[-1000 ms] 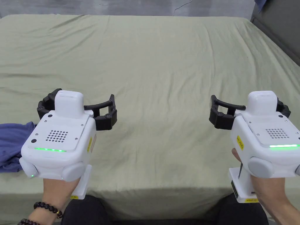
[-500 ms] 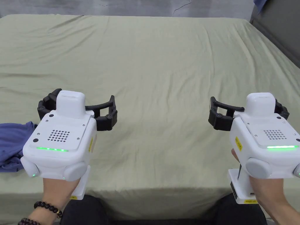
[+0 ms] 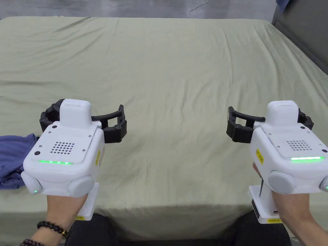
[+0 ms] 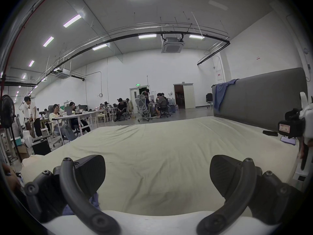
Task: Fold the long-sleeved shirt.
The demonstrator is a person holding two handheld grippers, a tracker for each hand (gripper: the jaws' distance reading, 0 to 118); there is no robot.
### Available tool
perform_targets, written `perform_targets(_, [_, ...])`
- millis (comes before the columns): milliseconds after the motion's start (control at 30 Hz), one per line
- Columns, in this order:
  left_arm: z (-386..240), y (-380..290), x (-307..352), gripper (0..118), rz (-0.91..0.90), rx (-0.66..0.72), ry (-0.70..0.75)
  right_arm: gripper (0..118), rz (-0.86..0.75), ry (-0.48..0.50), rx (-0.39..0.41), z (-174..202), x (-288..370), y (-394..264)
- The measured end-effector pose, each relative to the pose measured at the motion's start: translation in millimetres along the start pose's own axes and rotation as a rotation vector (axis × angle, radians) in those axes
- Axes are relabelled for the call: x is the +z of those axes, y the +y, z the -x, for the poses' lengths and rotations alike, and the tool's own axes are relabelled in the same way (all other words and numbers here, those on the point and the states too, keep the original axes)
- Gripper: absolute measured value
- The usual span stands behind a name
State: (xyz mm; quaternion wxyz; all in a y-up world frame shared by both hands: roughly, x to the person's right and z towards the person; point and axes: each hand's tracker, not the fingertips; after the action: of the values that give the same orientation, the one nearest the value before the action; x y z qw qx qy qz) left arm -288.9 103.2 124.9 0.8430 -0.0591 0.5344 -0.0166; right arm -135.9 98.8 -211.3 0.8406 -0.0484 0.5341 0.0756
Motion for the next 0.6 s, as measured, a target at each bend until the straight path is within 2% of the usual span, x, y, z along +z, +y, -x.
perform_targets(600, [-6.0, 2.1, 4.7, 118, -0.030, -0.021, 0.011, 118, -0.014, -0.003, -0.009, -1.7, 2.1, 1.5])
